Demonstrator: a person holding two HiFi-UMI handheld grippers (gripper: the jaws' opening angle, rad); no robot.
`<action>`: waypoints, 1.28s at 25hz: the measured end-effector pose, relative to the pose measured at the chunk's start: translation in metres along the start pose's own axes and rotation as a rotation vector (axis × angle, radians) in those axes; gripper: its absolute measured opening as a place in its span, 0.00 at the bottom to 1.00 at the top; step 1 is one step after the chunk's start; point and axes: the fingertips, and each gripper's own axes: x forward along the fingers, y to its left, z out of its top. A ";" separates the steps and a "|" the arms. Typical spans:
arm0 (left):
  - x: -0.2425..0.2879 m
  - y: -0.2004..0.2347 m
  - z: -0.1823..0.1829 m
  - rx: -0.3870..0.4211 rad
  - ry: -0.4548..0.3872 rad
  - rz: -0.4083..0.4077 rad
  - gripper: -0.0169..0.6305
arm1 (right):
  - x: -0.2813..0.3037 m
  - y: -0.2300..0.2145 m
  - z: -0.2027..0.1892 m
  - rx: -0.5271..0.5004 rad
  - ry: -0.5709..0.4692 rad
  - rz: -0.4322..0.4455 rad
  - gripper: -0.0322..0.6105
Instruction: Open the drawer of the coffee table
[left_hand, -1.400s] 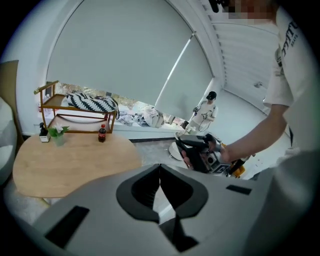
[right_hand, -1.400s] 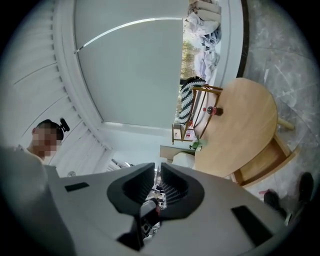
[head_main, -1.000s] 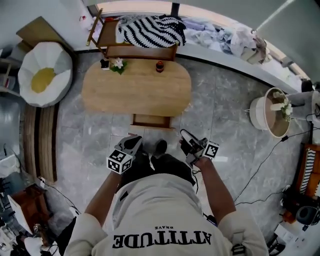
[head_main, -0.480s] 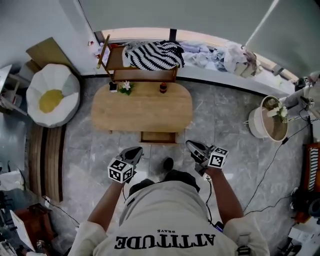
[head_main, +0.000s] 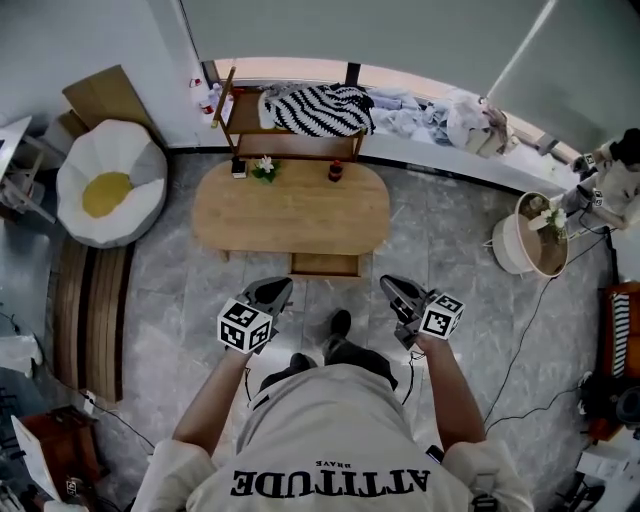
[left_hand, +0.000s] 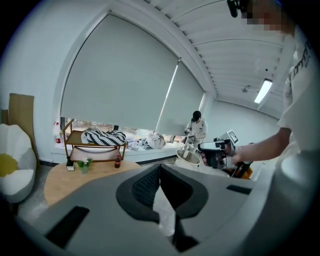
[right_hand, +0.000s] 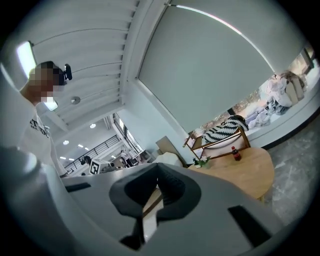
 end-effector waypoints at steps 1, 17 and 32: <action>-0.009 -0.002 0.003 0.015 -0.011 0.001 0.06 | 0.000 0.009 -0.002 -0.026 0.003 -0.013 0.08; -0.080 -0.051 0.007 0.083 -0.049 -0.047 0.06 | -0.050 0.090 -0.016 -0.304 -0.024 -0.335 0.08; -0.097 -0.085 0.029 0.089 -0.109 0.042 0.06 | -0.134 0.098 0.028 -0.424 -0.139 -0.488 0.08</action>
